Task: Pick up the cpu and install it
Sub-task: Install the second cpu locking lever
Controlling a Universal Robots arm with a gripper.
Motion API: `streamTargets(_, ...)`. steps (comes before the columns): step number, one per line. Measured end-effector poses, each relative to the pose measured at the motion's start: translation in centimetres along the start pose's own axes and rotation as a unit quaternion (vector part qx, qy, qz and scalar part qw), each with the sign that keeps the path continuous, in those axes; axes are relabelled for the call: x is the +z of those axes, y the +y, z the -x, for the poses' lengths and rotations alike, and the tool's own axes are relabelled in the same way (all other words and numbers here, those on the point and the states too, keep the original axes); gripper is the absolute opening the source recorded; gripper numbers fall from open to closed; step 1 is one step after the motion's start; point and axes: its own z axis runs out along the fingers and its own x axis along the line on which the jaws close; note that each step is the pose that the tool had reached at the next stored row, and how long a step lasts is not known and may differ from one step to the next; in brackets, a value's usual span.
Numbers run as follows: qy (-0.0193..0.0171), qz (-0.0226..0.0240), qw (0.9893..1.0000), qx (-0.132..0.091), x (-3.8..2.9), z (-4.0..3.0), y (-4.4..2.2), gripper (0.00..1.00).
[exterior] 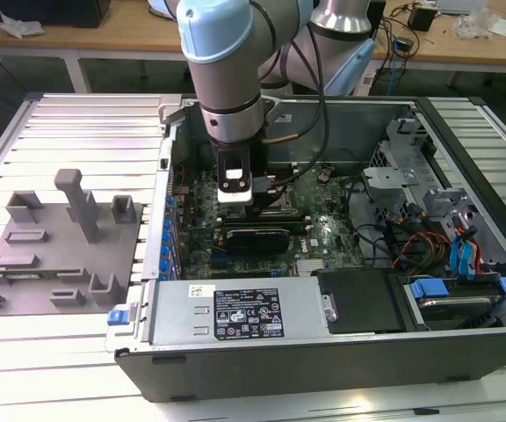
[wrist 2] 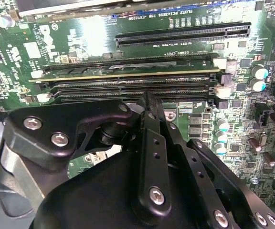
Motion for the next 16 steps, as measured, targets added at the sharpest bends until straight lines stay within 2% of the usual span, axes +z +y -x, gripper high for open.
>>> streamTargets(3, 0.0003, 0.0011, 1.0, 0.0, 0.03, -0.18, -0.13, 0.11)
streamTargets(10, 0.0043, 0.0116, 0.9999, 0.003, 0.08, -0.51, -0.24, 0.11)
streamTargets(16, 0.0052, 0.0159, 0.9998, 0.005, 0.02, -1.04, -0.56, 0.11)
